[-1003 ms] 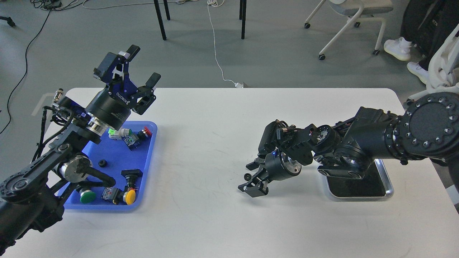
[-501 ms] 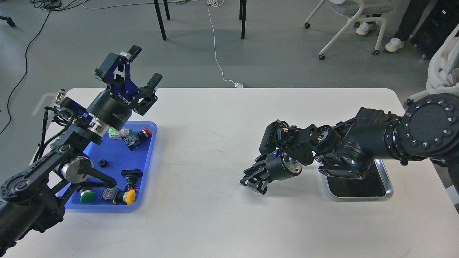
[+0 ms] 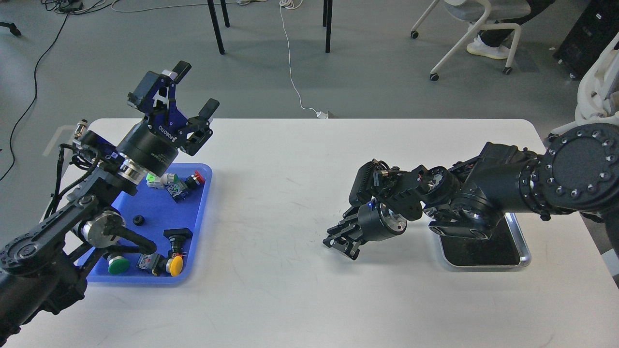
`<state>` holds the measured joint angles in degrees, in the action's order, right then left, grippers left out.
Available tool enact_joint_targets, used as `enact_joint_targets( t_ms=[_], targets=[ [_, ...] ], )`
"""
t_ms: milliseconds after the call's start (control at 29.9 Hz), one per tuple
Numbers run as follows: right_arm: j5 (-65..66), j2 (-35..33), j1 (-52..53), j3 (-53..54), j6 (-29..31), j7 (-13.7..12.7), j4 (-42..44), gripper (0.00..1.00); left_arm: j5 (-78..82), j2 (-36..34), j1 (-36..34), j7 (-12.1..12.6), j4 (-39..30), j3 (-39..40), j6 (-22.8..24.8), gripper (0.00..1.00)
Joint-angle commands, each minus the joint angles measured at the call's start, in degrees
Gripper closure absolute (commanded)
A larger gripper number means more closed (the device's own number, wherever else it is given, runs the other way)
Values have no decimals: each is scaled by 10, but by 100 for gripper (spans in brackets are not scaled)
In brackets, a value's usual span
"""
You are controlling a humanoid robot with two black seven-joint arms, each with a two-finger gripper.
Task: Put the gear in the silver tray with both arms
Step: 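Carry the gear with the right gripper over the silver tray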
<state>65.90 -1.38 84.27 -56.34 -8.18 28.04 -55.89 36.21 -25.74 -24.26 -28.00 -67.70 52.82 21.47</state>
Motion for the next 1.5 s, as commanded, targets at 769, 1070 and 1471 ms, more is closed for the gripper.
enact_joint_targets(
  t_ms=[769,1070,1471],
  targets=[
    [140,-304,-68,-13,0,0,71,89,1,12,0,0,-15,-2,2,2],
    [137,-284,-92,11,-3,0,92,87,2,15,1,0,-15,-3,2,2],
    [136,-256,-99,14,-17,0,118,63,2,13,6,0,-15,-2,2,2]
  ],
)
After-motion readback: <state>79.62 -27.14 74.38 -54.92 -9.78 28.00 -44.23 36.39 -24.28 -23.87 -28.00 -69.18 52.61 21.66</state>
